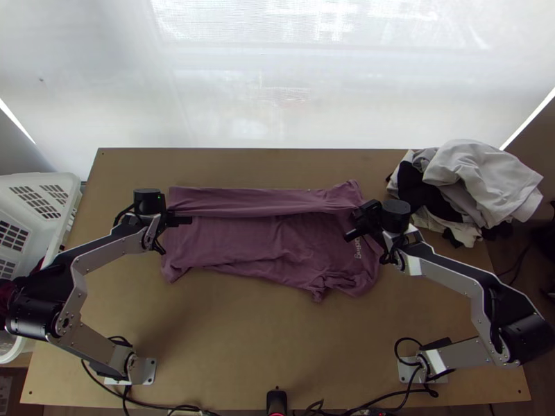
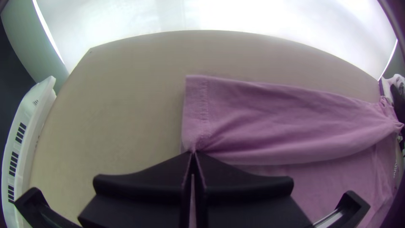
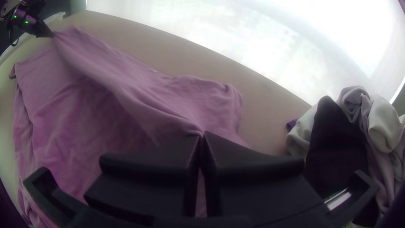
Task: Fold the t-shirt
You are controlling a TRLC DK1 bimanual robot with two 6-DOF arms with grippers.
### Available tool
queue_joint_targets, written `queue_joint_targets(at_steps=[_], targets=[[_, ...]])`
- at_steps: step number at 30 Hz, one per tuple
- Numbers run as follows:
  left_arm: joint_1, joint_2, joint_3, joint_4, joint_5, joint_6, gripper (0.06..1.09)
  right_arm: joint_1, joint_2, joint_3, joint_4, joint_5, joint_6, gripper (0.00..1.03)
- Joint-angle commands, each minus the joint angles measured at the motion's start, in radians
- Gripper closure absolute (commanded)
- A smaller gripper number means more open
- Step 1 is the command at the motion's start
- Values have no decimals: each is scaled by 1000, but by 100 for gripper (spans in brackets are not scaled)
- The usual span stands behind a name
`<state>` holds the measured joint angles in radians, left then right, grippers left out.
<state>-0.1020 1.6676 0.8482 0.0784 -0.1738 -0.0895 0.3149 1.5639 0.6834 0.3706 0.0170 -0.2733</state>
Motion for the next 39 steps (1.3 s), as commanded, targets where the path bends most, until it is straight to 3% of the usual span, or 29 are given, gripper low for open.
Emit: queue_joint_targets(at_steps=[1,39], targets=[[-1,0,-34,14,0,2,105,3,-1,-31,1,0,-1,100],[-13,-98,-127,3,-3,-10,105,-4,-21,-97,2,15,2,100]])
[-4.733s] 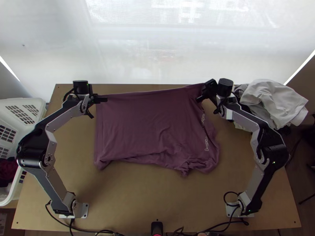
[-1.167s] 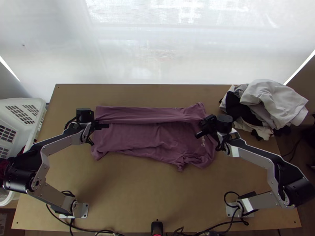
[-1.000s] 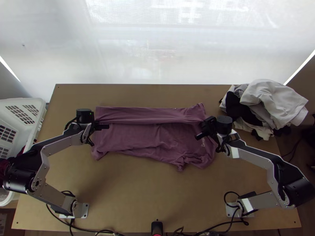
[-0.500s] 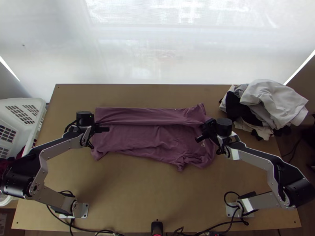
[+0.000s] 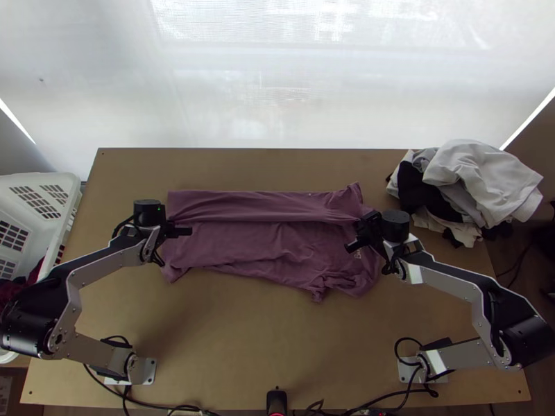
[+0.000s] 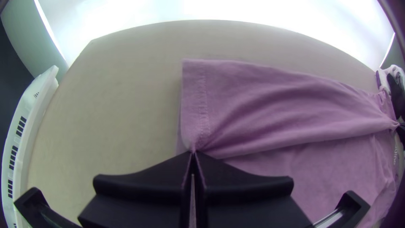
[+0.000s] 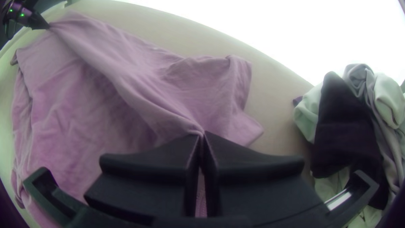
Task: Fold the t-shirt
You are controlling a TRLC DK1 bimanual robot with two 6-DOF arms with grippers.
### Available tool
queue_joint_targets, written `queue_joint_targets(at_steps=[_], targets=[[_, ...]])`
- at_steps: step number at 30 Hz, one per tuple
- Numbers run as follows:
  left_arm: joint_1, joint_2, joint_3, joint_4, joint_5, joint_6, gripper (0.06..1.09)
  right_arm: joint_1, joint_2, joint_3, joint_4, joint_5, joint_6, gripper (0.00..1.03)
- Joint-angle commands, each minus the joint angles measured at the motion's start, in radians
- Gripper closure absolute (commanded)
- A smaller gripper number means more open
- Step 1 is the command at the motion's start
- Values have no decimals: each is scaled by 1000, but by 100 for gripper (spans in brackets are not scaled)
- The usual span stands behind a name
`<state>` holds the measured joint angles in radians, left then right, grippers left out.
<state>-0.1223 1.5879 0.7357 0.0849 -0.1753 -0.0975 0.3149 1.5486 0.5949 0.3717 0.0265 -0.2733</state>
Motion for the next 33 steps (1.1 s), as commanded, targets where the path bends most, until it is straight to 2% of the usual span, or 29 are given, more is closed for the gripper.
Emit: queue_joint_targets(at_steps=[1,17,18,19,20,21,22,23,24,25,29,33], targets=[[9,-25,-16,-7,-1,-4,105,-5,-5,-10,1,6,2,100],[-4,-75,-52,-57,-1,-27,105,-7,18,-1,1,16,5,100],[-2,-68,-53,-53,-1,-30,103,-7,21,0,1,16,3,95],[-2,-63,-53,-51,-1,-30,93,-7,21,2,1,18,3,85],[-4,-62,-52,-48,0,-24,76,-8,19,2,1,16,5,75],[-7,-63,-48,-48,-1,-22,53,-8,15,5,1,16,5,64],[-8,-68,-42,-48,-1,-19,32,-8,10,11,1,16,9,46],[-8,-78,-36,-60,-1,-16,23,-8,2,19,-2,18,19,23],[-8,-97,-32,-82,-1,-16,22,-8,-13,26,-20,18,19,10],[-10,-124,-27,-114,0,-16,22,-8,-38,32,-36,18,20,5],[-5,-276,-6,-321,20,-7,22,-8,-143,49,-105,18,25,5],[24,-421,-18,-554,114,24,22,-22,-228,29,-163,18,37,5]])
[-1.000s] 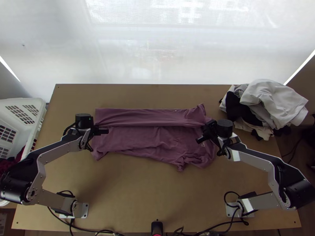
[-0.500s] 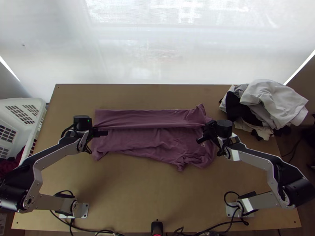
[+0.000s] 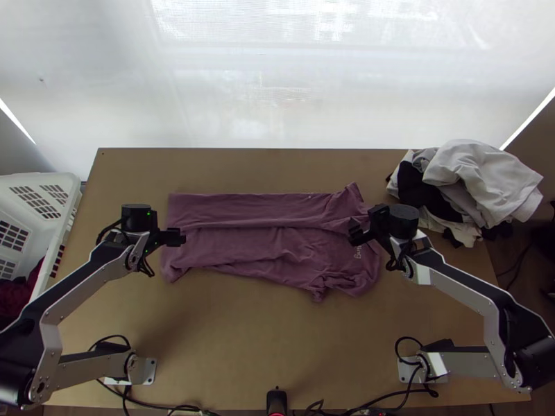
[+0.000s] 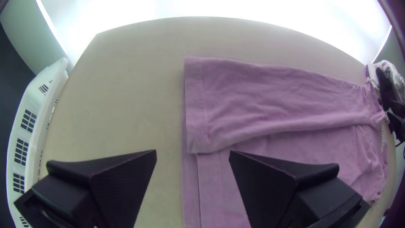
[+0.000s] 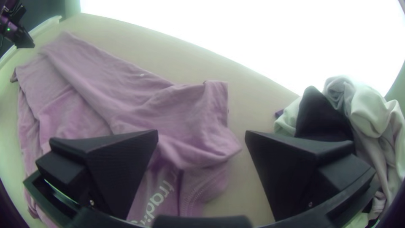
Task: Fold the t-shirt
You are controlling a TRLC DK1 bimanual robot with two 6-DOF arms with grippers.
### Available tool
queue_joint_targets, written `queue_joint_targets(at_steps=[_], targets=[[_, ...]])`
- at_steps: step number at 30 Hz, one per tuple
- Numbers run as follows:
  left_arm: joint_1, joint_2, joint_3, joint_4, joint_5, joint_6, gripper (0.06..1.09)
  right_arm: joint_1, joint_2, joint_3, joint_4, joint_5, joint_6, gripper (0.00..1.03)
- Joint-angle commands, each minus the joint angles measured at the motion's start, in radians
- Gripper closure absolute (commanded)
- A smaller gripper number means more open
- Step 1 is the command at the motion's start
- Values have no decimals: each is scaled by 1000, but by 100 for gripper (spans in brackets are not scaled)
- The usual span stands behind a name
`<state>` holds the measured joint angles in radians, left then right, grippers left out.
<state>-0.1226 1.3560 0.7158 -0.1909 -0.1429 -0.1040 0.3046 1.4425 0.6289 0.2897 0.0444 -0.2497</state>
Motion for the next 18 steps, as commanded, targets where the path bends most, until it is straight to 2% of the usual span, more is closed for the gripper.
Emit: queue_joint_targets(at_steps=[1,3,6,10,11,12,18], targets=[[24,-209,-1,-340,100,36,22,-13,-139,-17,-89,0,15,5],[24,-236,-1,-450,120,35,22,-16,-169,-40,-100,0,18,5],[14,-264,-22,-521,146,9,23,-21,-206,-60,-129,-1,23,5],[-9,-262,-65,-507,149,-20,25,-22,-245,-51,-190,-1,24,5],[-14,-261,-75,-484,151,-25,31,-22,-252,-46,-208,-1,24,5],[-14,-259,-79,-466,154,-28,33,-22,-261,-41,-228,-1,24,5],[-40,-215,-62,-447,170,-40,33,-21,-306,-37,-296,-1,18,5]])
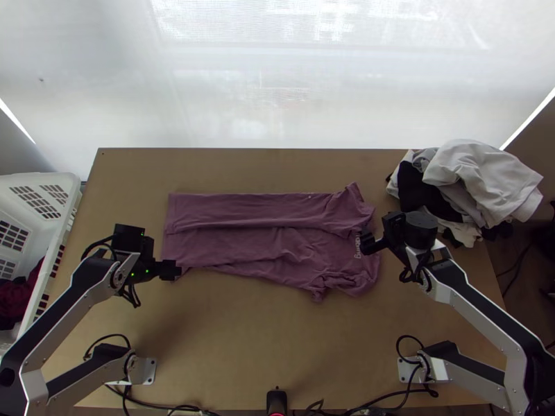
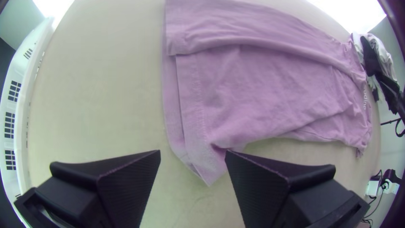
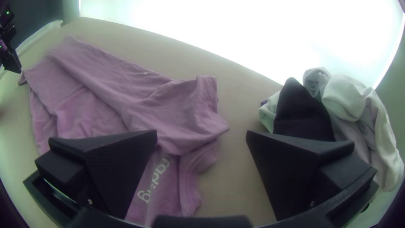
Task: Fold the t-shirt
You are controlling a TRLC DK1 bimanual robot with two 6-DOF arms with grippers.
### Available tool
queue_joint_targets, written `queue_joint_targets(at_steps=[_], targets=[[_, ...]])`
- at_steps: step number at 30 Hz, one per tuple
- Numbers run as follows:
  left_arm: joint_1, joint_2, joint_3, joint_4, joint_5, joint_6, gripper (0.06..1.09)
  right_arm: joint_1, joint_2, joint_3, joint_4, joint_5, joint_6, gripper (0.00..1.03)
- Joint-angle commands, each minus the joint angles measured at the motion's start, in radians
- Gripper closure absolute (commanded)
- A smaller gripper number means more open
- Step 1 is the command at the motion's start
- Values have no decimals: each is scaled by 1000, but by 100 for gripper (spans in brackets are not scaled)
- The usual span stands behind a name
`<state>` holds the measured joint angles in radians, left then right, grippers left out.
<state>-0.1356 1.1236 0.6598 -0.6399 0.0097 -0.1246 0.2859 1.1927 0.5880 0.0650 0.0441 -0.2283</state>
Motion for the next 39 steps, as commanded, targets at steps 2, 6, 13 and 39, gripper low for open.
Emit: queue_joint_targets(at_steps=[2,6,13,39], targets=[[-36,31,-11,5,19,-27,43,-2,-61,3,-80,-1,-3,5],[-44,59,-23,22,33,-33,49,-1,-68,6,-85,-1,-3,5],[-42,64,-25,51,35,-33,85,33,-105,22,-188,-3,-3,5],[31,93,96,154,30,-47,105,461,-113,-28,-607,-162,-112,11]])
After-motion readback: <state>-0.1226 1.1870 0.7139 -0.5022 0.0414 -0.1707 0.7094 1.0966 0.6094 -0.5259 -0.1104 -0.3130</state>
